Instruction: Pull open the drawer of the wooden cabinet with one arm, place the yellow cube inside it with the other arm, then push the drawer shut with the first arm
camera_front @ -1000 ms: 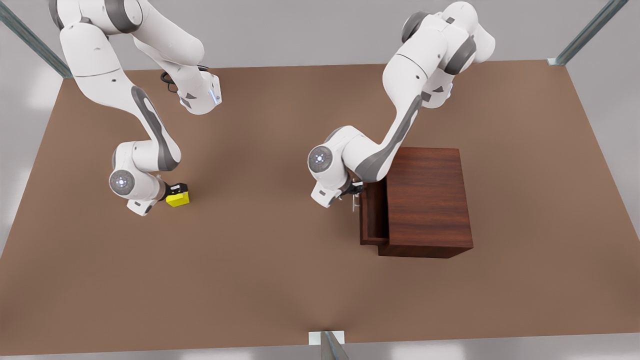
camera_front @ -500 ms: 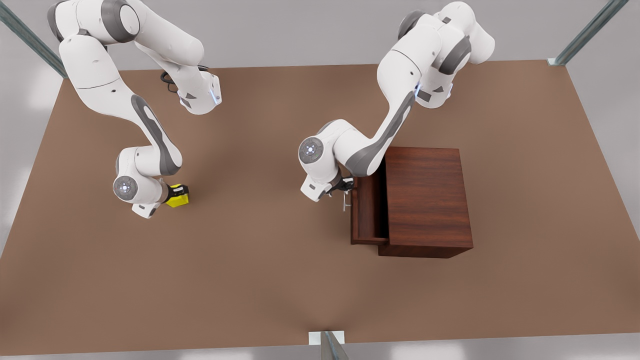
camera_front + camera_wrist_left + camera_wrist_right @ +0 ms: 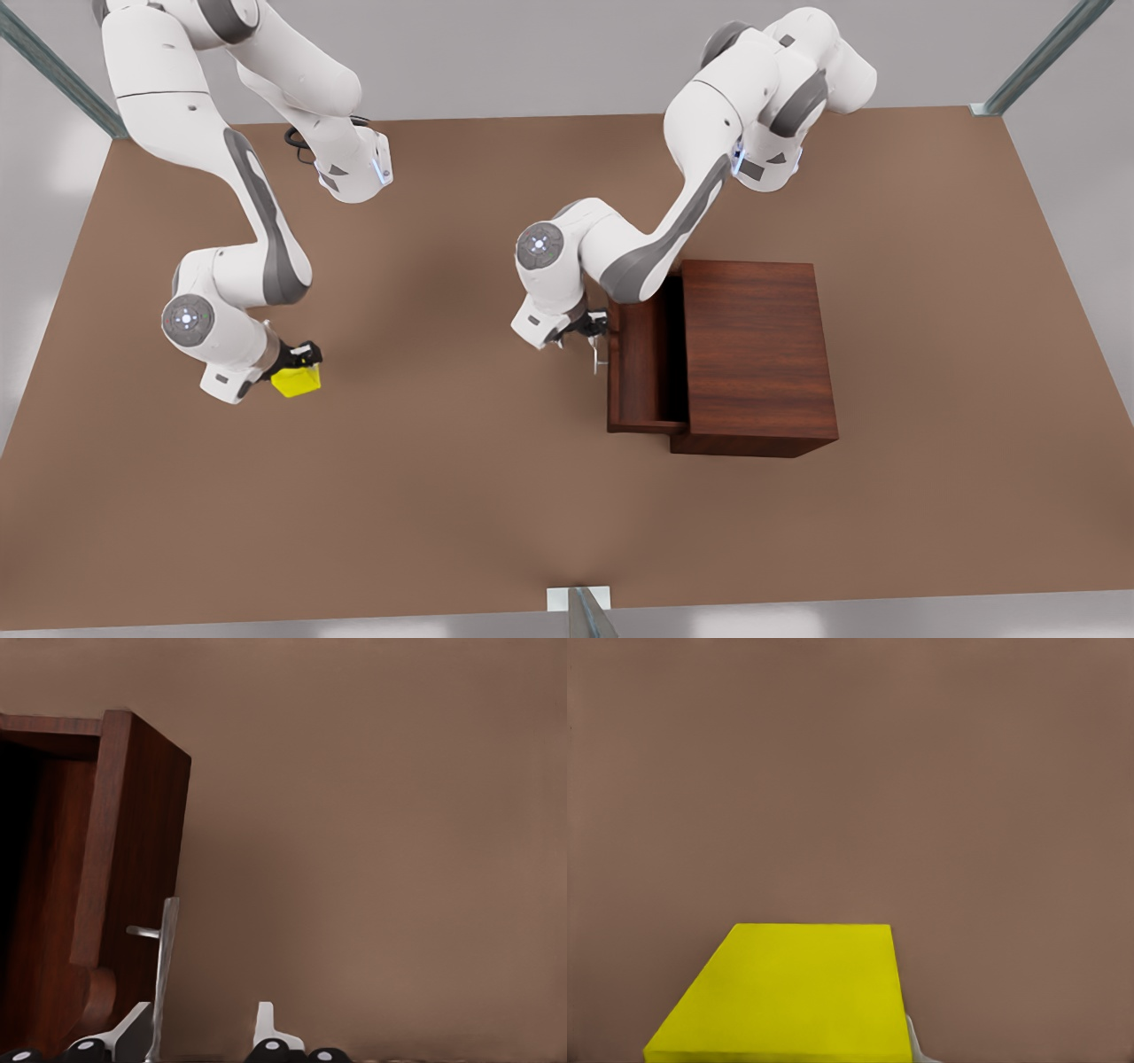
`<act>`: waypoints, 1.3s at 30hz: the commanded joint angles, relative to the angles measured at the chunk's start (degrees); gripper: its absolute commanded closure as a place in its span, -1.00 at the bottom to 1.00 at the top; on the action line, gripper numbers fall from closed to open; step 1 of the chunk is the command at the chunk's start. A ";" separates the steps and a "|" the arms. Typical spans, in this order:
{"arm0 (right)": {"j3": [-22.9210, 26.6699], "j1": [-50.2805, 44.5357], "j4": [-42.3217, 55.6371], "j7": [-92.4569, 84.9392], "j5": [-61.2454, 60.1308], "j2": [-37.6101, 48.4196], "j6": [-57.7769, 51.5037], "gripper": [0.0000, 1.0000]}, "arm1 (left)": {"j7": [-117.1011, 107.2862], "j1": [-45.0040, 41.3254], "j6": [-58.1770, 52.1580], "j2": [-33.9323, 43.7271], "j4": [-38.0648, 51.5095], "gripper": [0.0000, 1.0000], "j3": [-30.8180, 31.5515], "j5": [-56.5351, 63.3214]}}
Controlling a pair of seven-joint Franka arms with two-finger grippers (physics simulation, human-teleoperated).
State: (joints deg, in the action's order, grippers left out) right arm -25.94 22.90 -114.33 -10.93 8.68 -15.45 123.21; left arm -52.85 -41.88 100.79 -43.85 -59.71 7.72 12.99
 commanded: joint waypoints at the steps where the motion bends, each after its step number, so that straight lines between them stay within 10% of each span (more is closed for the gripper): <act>1: -1.83 -0.14 2.88 2.58 -0.59 0.15 -8.15 -0.35 | -0.23 1.01 -7.62 1.31 4.86 -0.73 0.98 -3.15; 9: -13.35 -8.48 14.57 35.87 -2.88 -1.87 -14.30 -0.35 | 47.04 33.00 -24.32 8.25 4.78 -1.00 0.72 -8.77; 10: -13.35 -11.82 17.82 41.77 -2.88 -3.71 -15.89 -0.35 | 47.06 34.94 -24.15 8.25 4.78 -0.78 0.54 -8.86; 11: -13.35 -14.81 20.37 47.31 -2.88 -5.21 -16.33 -0.35 | 44.42 37.31 -24.50 8.25 4.78 0.14 0.37 -8.77; 12: -13.35 -17.36 22.74 52.05 -2.79 -6.87 -16.33 -0.35 | 38.63 39.07 -24.24 8.43 4.43 0.57 0.28 -9.04; 19: -8.35 -41.26 50.25 82.91 2.75 -24.54 -20.55 -0.35 | -39.95 35.20 -10.44 6.94 1.88 0.57 0.19 -19.85; 39: 1.42 -61.48 63.53 101.28 2.57 -35.79 -6.05 -0.37 | -45.14 34.85 -10.26 6.76 0.38 0.57 0.02 -19.41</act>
State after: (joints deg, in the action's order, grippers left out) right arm -24.80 -38.12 -50.92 65.54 11.12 -51.24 115.15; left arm -81.15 -7.03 90.18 -37.18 -59.36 7.72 -6.42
